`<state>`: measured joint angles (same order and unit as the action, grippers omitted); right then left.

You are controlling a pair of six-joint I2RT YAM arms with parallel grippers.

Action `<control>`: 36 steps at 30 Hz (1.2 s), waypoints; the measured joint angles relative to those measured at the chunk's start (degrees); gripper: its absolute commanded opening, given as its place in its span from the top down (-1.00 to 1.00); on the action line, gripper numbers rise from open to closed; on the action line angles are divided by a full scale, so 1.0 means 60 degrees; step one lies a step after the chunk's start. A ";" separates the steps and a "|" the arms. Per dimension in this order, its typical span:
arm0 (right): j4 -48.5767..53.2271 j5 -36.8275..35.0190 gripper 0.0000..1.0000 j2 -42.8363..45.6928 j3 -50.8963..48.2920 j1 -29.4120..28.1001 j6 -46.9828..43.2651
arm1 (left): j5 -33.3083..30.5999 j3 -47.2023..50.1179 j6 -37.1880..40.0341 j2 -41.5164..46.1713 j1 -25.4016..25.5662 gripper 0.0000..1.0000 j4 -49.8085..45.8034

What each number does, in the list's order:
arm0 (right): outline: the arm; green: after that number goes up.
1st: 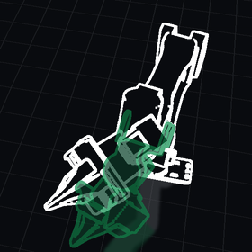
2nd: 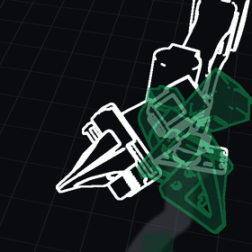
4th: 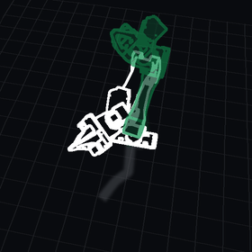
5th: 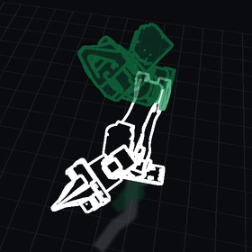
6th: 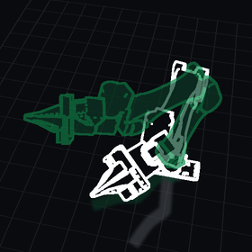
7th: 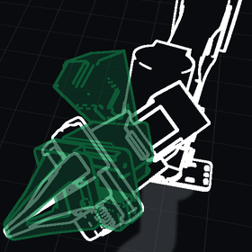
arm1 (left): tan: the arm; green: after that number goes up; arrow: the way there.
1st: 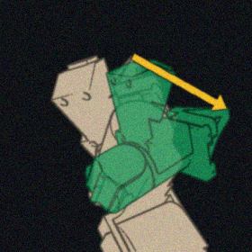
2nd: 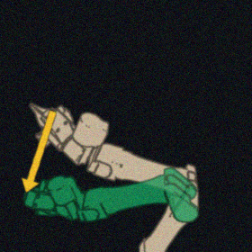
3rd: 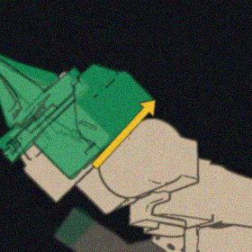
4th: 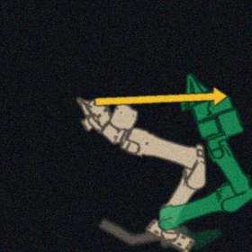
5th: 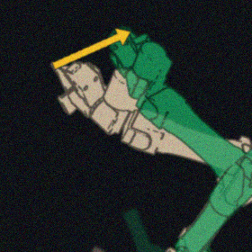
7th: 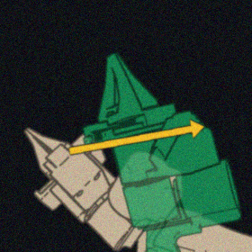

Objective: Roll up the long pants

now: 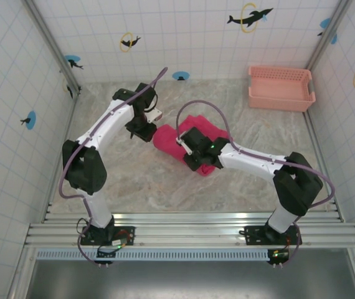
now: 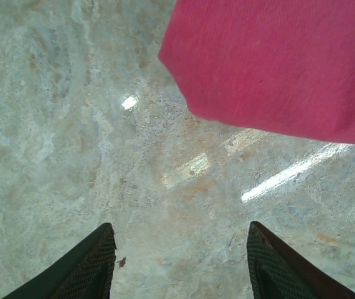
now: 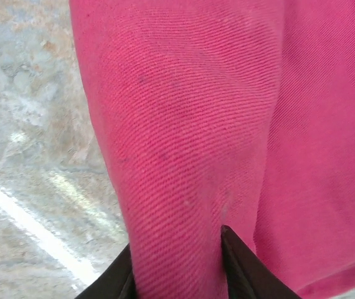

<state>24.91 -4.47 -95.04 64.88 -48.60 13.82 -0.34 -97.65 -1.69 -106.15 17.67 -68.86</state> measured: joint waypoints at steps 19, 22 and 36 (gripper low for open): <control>-0.3774 0.6433 0.41 -0.1625 -0.1173 0.2823 0.2707 | 0.0404 -0.0991 -0.0047 -0.1126 0.1045 -0.21 0.0124; -0.4215 0.7151 0.41 -0.1934 -0.1155 0.3104 0.2849 | 0.0397 -0.1781 -0.0175 -0.1756 0.1064 -0.23 0.0127; -0.5104 0.8404 0.40 -0.2506 -0.1158 0.3534 0.2980 | 0.0299 -0.4280 -0.0718 -0.4594 0.1373 -0.28 0.0219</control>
<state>-5.72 45.95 -110.08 57.93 -27.40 31.70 1.45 -123.33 -6.00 -133.71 25.91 -67.55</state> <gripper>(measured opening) 0.295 0.640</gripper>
